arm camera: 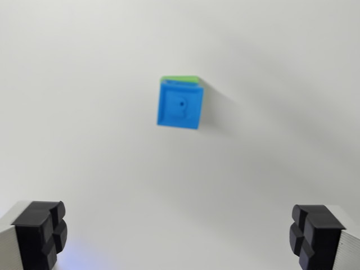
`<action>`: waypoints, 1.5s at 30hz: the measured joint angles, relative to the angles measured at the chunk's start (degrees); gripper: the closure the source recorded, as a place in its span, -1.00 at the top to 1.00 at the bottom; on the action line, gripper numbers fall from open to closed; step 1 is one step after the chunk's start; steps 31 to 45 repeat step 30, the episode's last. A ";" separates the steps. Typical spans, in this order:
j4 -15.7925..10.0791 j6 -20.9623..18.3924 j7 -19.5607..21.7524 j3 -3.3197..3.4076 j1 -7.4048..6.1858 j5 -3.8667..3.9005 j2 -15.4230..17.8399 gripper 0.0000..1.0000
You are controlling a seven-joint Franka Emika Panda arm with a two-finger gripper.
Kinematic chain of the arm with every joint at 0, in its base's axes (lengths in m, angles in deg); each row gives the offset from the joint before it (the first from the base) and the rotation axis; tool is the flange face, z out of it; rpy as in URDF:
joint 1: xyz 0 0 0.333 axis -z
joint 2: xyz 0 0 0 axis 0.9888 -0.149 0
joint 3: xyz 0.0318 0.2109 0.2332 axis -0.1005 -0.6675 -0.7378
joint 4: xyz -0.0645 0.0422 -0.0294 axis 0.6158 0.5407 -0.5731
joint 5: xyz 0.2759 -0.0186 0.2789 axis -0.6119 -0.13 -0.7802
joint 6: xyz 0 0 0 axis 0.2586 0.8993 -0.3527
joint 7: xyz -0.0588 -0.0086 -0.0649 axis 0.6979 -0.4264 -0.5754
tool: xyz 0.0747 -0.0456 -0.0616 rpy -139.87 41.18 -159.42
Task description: Stack cube
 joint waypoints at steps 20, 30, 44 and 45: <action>0.59 -0.85 0.00 0.00 0.00 0.00 0.07 1.00; 0.59 -0.85 0.00 0.00 0.00 0.00 0.07 1.00; 0.59 -0.85 0.00 0.00 0.00 0.00 0.07 1.00; 0.59 -0.85 0.00 0.00 0.00 0.00 0.07 1.00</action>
